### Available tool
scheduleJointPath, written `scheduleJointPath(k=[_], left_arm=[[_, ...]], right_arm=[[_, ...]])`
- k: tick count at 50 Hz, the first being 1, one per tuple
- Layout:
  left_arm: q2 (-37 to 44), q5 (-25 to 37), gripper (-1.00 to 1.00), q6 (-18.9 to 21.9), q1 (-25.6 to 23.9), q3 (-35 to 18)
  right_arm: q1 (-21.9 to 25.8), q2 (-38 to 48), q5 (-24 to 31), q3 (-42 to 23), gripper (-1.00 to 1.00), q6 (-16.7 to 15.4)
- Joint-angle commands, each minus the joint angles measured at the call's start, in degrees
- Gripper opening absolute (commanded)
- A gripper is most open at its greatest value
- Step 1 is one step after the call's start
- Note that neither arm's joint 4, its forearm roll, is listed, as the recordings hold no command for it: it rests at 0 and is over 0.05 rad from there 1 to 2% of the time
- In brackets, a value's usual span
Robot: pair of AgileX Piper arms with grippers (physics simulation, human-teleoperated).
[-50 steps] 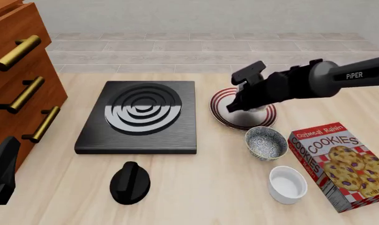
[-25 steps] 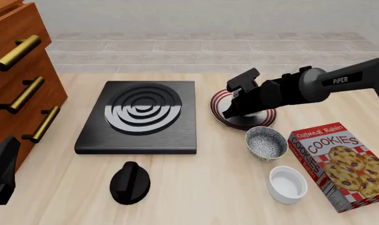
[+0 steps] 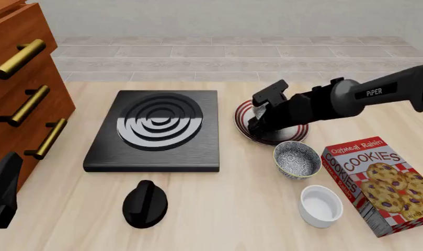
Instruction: Pick the akita bowl from table center and place it on the plate.
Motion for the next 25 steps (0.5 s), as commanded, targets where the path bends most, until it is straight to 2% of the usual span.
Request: scheduleJointPath(k=[1,8,19,25], left_arm=[[0.0,0.0,1.0,0.0,0.0,0.0],[0.0,0.0,1.0,0.0,0.0,0.0],[0.0,0.0,1.0,0.0,0.0,0.0],[0.0,0.0,1.0,0.0,0.0,0.0]], right_arm=[[-0.4,0.0,0.3,0.3,1.0,-1.0],[-0.3,-1.5,0.7,0.7,1.0,-0.6],[-0.3,-5.7,2.1,2.0,1.0,-1.7],[0.2,-7.8,1.1,4.4,1.0,-0.6]])
